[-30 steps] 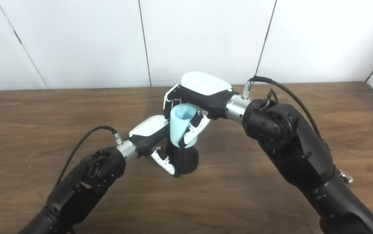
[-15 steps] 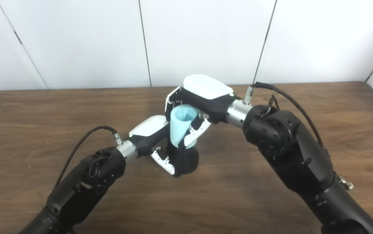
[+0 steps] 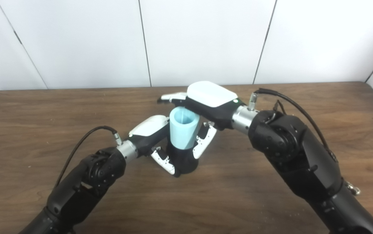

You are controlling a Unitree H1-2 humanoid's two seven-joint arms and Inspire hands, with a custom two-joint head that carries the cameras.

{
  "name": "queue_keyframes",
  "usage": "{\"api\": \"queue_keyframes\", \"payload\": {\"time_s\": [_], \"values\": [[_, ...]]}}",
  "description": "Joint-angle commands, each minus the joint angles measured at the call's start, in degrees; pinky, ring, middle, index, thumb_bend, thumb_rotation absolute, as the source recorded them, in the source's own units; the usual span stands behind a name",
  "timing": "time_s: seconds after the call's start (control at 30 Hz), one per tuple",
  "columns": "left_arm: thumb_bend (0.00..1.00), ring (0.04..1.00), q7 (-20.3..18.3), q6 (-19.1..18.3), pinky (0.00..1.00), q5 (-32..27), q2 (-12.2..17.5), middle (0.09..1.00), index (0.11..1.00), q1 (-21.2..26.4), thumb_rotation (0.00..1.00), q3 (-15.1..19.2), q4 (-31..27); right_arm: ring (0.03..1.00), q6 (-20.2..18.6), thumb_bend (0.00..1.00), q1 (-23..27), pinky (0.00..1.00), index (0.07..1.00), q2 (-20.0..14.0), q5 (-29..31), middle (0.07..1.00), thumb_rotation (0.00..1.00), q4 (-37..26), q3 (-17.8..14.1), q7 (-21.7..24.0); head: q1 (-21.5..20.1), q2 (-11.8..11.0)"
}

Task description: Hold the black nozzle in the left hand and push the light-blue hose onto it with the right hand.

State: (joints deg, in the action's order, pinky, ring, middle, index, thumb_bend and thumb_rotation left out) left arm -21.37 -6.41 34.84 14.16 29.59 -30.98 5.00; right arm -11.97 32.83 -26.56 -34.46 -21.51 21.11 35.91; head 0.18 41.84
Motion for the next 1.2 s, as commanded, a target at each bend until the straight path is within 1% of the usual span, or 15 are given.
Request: {"api": "queue_keyframes", "payload": {"time_s": [0.0, 0.13, 0.27, 0.4, 0.53, 0.63, 0.67, 0.7, 0.8, 0.97, 1.17], "values": [[0.53, 0.6, -2.66, -1.08, 1.0, 1.09, 0.59, 0.484, 0.485, -0.88, 0.0, -1.11, 2.0, 0.981, 1.72, 0.98, 1.33, 0.82, 0.971, 0.1, -1.02, 1.0, 0.24, -2.39, -2.08, -2.82, 0.06, 0.02], [0.53, 0.602, -2.87, -0.7, 1.0, 0.74, 0.64, 0.476, 0.488, -0.71, 0.0, -1.1, 2.32, 0.987, 1.76, 0.97, 1.04, 0.83, 0.979, 0.1, -2.91, 1.0, 0.24, -2.64, -3.37, -3.46, 0.02, -0.22], [0.53, 0.603, -2.81, -0.31, 1.0, 0.6, 0.69, 0.47, 0.491, -0.62, 0.0, -1.08, 2.68, 0.992, 1.86, 0.97, 1.11, 0.83, 0.99, -0.12, -3.05, 1.0, 0.25, -2.97, -5.26, -3.93, 0.15, -0.24], [0.53, 0.603, -2.82, -0.4, 1.0, 0.6, 0.71, 0.469, 0.491, -0.64, 0.0, -1.12, 2.64, 1.0, 3.31, 0.97, 0.08, 0.87, 1.0, -0.03, -0.69, 1.0, 0.27, -3.03, -7.33, -4.89, 0.17, -0.19], [0.53, 0.603, -2.8, -0.68, 1.0, 0.71, 0.74, 0.469, 0.491, -0.64, 0.0, -1.11, 2.44, 1.0, 5.75, 0.97, -1.64, 0.93, 1.0, -0.74, 2.57, 1.0, 0.27, -3.91, -8.28, -4.6, 0.38, -0.08], [0.53, 0.603, -2.78, -0.94, 1.0, 0.87, 0.81, 0.469, 0.491, -0.74, 0.0, -1.09, 2.15, 1.0, 7.59, 0.99, -2.42, 0.97, 1.0, -2.64, 4.92, 1.0, 0.3, -5.44, -7.55, -2.2, 0.38, -0.08], [0.53, 0.603, -2.75, -0.97, 1.0, 0.94, 0.84, 0.47, 0.491, -0.77, 0.0, -1.09, 2.11, 1.0, 8.14, 1.0, -2.42, 0.98, 1.0, -3.32, 5.67, 1.0, 0.32, -5.91, -7.2, -1.12, 0.38, -0.08], [0.53, 0.603, -2.72, -0.98, 1.0, 0.98, 0.85, 0.472, 0.49, -0.78, 0.0, -1.1, 2.09, 1.0, 8.42, 1.0, -2.36, 0.99, 1.0, -3.72, 6.11, 1.0, 0.35, -6.17, -6.98, -0.47, 0.38, -0.08], [0.53, 0.601, -2.6, -1.03, 1.0, 1.08, 0.81, 0.468, 0.492, -0.64, 0.0, -1.07, 2.39, 1.0, 8.66, 1.0, -1.79, 1.0, 1.0, -4.94, 7.51, 1.0, 0.4, -6.74, -6.19, 2.16, 0.37, -0.14], [0.53, 0.593, -2.67, -1.41, 1.0, 1.21, 0.79, 0.463, 0.494, -0.5, 0.0, -1.0, 2.26, 1.0, 7.53, 1.0, -1.61, 1.0, 1.0, -5.66, 8.59, 1.0, 0.41, -7.35, -5.93, 5.23, 0.36, -0.18], [0.53, 0.591, -2.57, -1.29, 1.0, 1.22, 0.87, 0.46, 0.495, -0.53, 0.0, -0.95, 2.28, 1.0, 6.33, 0.99, -2.27, 1.0, 1.0, -5.08, 8.49, 1.0, 0.4, -7.06, -5.81, 6.74, 0.34, -0.26]]}}
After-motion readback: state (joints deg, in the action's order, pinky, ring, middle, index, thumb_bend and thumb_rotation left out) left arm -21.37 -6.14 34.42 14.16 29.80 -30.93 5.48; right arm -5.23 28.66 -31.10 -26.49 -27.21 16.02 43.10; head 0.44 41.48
